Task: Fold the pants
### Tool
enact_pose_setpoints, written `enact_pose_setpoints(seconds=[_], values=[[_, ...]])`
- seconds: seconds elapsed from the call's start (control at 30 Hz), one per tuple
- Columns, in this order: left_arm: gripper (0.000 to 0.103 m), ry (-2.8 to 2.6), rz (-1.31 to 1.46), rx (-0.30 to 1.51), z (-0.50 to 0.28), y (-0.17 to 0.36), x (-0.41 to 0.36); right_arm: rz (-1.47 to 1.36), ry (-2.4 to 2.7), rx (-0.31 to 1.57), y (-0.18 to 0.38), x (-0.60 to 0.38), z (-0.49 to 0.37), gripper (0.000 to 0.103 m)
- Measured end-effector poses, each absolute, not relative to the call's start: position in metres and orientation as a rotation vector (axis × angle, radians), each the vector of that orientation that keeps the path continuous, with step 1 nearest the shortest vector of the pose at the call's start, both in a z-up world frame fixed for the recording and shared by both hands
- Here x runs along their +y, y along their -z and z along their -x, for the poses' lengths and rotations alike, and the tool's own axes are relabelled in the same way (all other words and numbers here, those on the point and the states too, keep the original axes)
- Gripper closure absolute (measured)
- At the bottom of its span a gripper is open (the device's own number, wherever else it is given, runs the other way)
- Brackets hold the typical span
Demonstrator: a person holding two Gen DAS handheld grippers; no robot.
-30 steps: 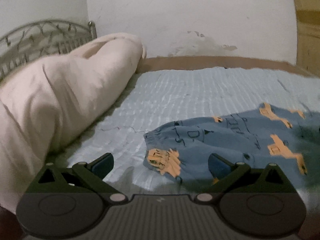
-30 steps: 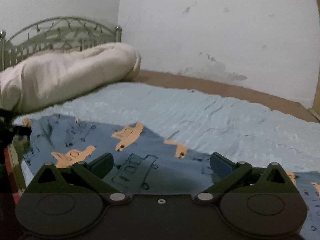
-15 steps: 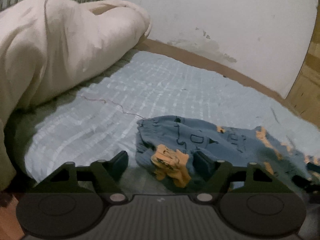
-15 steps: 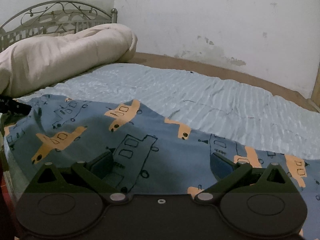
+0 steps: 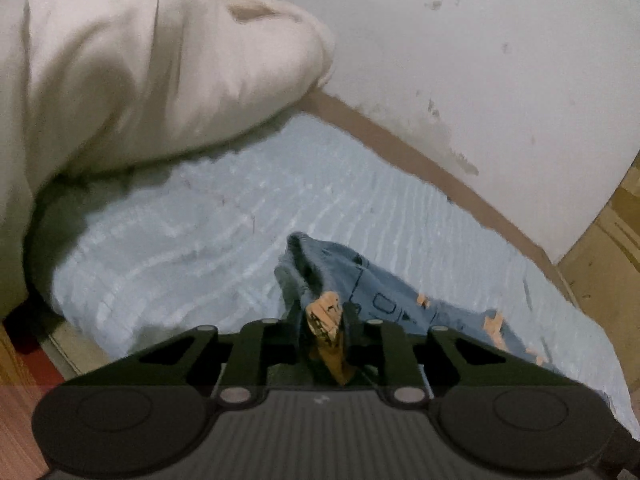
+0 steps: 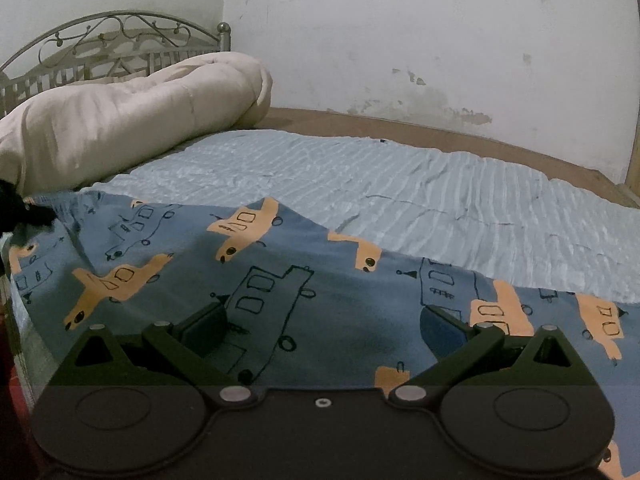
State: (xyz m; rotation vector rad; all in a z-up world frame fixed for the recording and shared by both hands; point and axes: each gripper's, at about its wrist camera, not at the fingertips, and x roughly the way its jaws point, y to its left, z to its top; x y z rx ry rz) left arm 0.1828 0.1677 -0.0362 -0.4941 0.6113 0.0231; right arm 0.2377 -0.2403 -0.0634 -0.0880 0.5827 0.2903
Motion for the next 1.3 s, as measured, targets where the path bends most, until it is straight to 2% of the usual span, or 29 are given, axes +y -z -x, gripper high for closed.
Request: enact_pose_setpoints(seconds=[0.13,0.37,0.47,0.53,0.6,0.63,0.8,1.03,1.3], values=[[0.085,-0.042,0.458,0.575,-0.174,0.023,0.165,0.081,-0.294,0.581,0.064,-0.241,-0.237,0.001],[0.082,-0.076,0.409,0.657,-0.186,0.042,0.159,0.072,-0.297,0.584,0.066,-0.243,-0.238,0.001],[0.066,-0.1,0.335,0.647,-0.182,0.035,0.152,0.082,-0.293,0.579,0.06,-0.242,-0.239,0.001],[0.035,-0.128,0.249,0.632,-0.178,0.028,0.143,0.084,-0.291,0.568,0.05,-0.242,-0.243,0.001],[0.021,-0.156,0.182,0.596,-0.173,0.02,0.132,0.075,-0.299,0.549,0.039,-0.242,-0.252,0.001],[0.018,-0.164,0.15,0.575,-0.17,0.016,0.126,0.078,-0.305,0.546,0.032,-0.24,-0.26,0.001],[0.013,-0.109,0.047,0.54,-0.173,0.008,0.09,0.137,-0.391,0.622,0.022,-0.214,-0.314,0.001],[0.012,-0.051,-0.065,0.624,-0.188,0.031,0.051,0.256,-0.426,0.714,0.057,-0.176,-0.377,0.001],[0.011,-0.058,-0.12,0.661,-0.186,0.043,0.048,0.31,-0.244,0.663,0.06,-0.193,-0.404,0.001]])
